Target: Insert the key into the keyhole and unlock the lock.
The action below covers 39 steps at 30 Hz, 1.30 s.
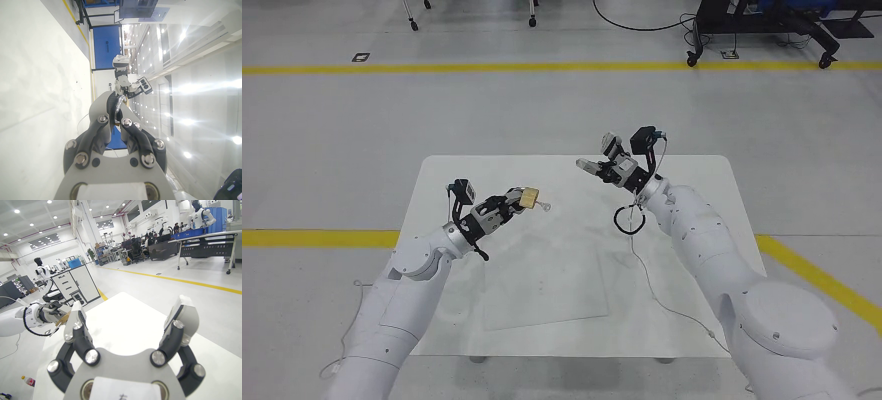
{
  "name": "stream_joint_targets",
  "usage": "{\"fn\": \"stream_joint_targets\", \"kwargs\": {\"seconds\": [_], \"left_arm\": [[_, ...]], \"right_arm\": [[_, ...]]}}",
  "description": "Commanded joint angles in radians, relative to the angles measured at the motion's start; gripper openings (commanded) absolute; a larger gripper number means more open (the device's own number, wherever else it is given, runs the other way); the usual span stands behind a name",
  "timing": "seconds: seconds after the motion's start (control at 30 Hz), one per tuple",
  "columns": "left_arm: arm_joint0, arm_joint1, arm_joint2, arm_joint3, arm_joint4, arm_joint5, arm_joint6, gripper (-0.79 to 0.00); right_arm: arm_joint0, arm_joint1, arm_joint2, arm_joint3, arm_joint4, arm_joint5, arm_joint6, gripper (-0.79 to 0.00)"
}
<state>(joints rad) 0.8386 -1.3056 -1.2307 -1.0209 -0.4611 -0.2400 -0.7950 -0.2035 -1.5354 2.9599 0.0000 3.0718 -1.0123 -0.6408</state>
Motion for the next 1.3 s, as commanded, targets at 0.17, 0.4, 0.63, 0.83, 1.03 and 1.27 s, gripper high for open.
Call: {"fn": "stream_joint_targets", "kwargs": {"seconds": [0.17, 0.4, 0.63, 0.83, 1.03, 1.27], "left_arm": [[0.000, 0.000, 0.000, 0.000, 0.000, 0.000, 0.000, -0.785], [0.000, 0.000, 0.000, 0.000, 0.000, 0.000, 0.000, -0.785], [0.000, 0.000, 0.000, 0.000, 0.000, 0.000, 0.000, -0.785], [0.000, 0.000, 0.000, 0.000, 0.000, 0.000, 0.000, -0.785], [0.000, 0.000, 0.000, 0.000, 0.000, 0.000, 0.000, -0.785], [0.000, 0.000, 0.000, 0.000, 0.000, 0.000, 0.000, -0.785]], "right_arm": [[-0.006, 0.000, 0.000, -0.010, -0.005, 0.062, -0.002, 0.000], [-0.028, -0.007, -0.063, -0.117, -0.152, 0.661, -0.248, 0.000], [-0.069, -0.050, -0.137, -0.145, -0.289, 1.370, -0.295, 0.000], [-0.097, -0.086, -0.168, -0.167, -0.332, 1.758, -0.222, 0.000], [-0.095, -0.096, -0.154, -0.208, -0.273, 1.776, -0.206, 0.000], [-0.095, -0.096, -0.154, -0.208, -0.273, 1.776, -0.206, 0.000]]}}
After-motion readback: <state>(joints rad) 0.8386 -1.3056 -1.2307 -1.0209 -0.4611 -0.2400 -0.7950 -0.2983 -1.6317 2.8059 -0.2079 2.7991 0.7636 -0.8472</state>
